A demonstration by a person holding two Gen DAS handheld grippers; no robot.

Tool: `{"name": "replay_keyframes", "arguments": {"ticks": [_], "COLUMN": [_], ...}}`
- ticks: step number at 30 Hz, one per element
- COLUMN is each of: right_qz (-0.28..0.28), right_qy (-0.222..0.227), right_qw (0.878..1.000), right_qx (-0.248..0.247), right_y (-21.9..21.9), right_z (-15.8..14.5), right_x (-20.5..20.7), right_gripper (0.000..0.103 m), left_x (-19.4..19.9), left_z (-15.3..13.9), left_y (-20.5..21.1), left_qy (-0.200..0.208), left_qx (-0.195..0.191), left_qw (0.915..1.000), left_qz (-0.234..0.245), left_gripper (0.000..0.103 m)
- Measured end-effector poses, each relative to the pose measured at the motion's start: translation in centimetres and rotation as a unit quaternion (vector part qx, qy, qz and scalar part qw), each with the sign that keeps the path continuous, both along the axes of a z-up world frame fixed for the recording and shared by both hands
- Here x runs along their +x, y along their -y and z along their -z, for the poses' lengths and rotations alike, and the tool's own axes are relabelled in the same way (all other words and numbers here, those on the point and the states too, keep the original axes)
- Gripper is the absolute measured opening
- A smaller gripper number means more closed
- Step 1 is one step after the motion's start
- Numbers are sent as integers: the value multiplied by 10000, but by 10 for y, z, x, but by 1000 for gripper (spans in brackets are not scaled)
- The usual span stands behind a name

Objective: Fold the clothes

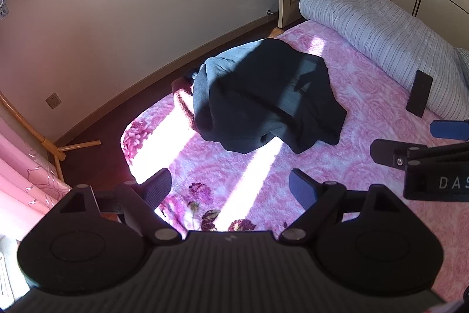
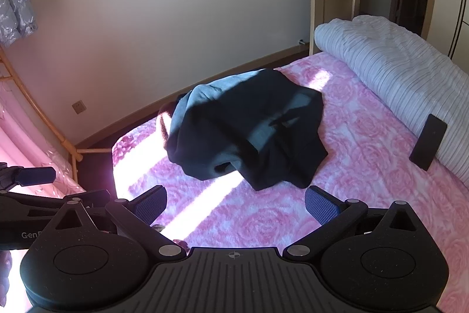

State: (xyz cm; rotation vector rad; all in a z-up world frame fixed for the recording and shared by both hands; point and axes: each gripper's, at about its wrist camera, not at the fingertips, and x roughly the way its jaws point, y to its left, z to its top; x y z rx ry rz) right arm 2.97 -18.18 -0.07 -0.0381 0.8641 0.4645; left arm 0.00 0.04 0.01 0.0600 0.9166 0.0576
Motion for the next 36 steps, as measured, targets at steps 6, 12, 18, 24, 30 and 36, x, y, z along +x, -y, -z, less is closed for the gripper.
{"name": "replay_keyframes", "arguments": {"ticks": [6,12,18,24,30,36], "right_qz": [10,28,12,26,16,-6], "right_qy": [28,32,14,-11,-11,-16], "right_qw": [10000,10000,10000,10000,10000,10000], "right_qx": [-12,-20,-31,-36,-33,-40], "right_y": [2,-2,-3,-4,-3,-3], "right_z": [-1,3,4,5,4,2], "right_x": [3,2,2,3,2,2], "right_gripper": [103,103,103,103,103,103], "left_x": [0,0,1,2,1,1], "left_z": [-1,1,2,2,2,1], "left_y": [-6,-2,-1,0,0,0], "left_qy": [1,-10,-31,-33,-29,-26], "left_qx": [-42,16,53,47,53,63], "left_qw": [10000,10000,9999,10000,10000,10000], "left_qz": [-53,-91,-87,-67,-47,-46], "left_gripper": [84,84,84,84,84,84]}}
